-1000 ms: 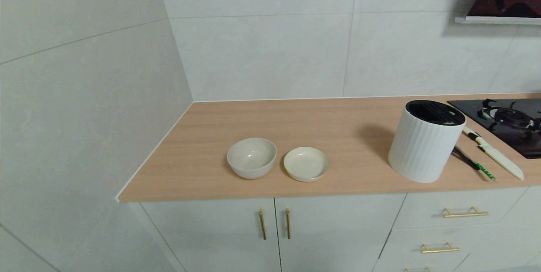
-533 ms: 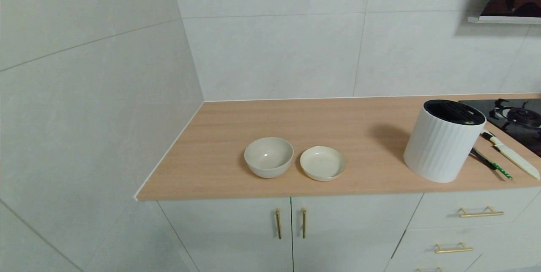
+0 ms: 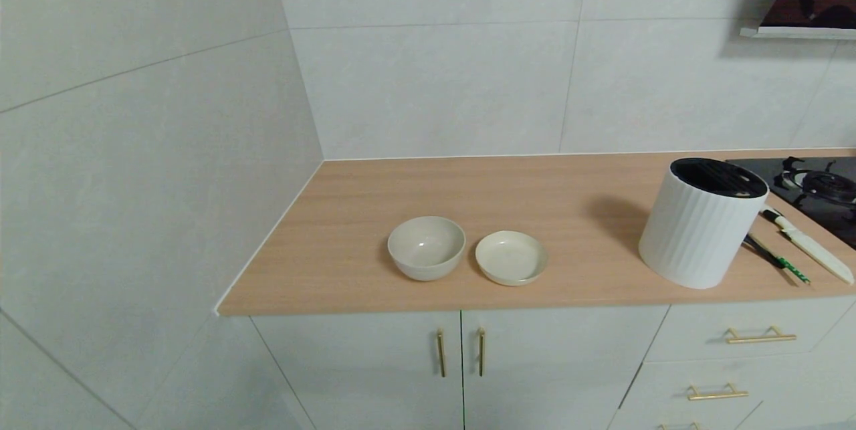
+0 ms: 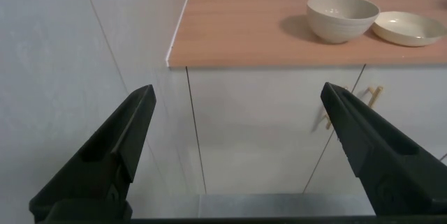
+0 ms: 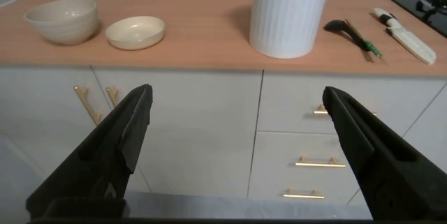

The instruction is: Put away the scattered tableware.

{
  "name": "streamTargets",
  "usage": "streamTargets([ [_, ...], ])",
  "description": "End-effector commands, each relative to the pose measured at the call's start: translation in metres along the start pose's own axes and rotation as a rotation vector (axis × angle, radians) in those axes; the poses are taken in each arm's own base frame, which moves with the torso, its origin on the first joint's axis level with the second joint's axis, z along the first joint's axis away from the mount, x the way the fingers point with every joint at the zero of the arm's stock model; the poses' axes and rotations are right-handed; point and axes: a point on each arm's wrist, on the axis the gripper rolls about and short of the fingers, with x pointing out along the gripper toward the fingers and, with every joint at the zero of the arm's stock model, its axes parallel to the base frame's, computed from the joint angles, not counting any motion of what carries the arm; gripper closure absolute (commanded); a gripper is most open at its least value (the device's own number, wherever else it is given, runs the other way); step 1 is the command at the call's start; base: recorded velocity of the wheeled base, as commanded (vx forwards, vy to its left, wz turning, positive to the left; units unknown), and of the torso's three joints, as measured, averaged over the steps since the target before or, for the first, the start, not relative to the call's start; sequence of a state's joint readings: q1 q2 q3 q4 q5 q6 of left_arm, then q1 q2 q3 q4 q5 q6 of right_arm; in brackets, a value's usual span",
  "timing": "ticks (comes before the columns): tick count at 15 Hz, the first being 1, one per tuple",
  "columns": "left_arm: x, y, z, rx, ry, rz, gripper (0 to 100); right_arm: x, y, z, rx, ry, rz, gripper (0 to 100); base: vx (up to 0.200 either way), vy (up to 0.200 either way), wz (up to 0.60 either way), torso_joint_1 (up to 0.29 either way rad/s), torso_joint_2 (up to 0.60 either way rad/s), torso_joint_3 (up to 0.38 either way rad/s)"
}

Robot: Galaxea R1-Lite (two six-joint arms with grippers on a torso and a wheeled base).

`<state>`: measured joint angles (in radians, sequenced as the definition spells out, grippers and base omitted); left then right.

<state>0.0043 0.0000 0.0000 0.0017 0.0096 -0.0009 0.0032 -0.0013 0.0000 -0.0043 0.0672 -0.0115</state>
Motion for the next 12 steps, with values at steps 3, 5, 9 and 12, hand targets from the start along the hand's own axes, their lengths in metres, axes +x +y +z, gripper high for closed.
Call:
streamTargets([
  [3,0.0000,0.0000,0.0000,-0.001,0.000,0.002,0,0.0001,0.0000,0.0001,-0.001,0.001,0.000,0,0.000,0.000,0.00,0.000,0.00,0.000],
  [5,0.0000,0.0000,0.0000,-0.001,0.000,0.000,0,0.0001,0.0000,0.0001,-0.001,0.001,0.000,0,0.000,0.000,0.00,0.000,0.00,0.000],
  [9,0.0000,0.0000,0.0000,-0.001,0.000,0.000,0,0.0001,0.0000,0.0001,-0.001,0.001,0.000,0,0.000,0.000,0.00,-0.088,0.20,0.107],
  [12,0.0000,0.0000,0.0000,-0.001,0.000,0.000,0,0.0001,0.0000,0.0001,-0.001,0.001,0.000,0,0.000,0.000,0.00,-0.238,0.53,0.289],
])
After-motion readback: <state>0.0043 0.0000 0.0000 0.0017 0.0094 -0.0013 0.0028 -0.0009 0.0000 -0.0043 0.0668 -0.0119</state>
